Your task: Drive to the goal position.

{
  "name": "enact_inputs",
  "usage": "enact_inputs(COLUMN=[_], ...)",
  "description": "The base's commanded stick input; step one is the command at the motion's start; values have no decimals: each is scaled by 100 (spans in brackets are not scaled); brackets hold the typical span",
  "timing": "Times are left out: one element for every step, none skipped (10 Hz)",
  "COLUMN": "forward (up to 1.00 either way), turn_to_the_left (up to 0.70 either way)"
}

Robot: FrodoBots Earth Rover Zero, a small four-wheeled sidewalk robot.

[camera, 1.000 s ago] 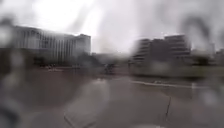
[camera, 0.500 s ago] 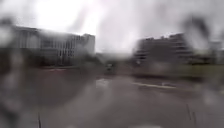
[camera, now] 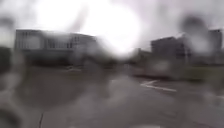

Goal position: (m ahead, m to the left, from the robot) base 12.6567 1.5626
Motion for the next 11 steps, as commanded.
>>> enact_inputs(forward=[100,100,100,100,100,100,100,100,100,100,100], turn_to_the_left=[0,0,0,0,0,0,0,0,0,3,26])
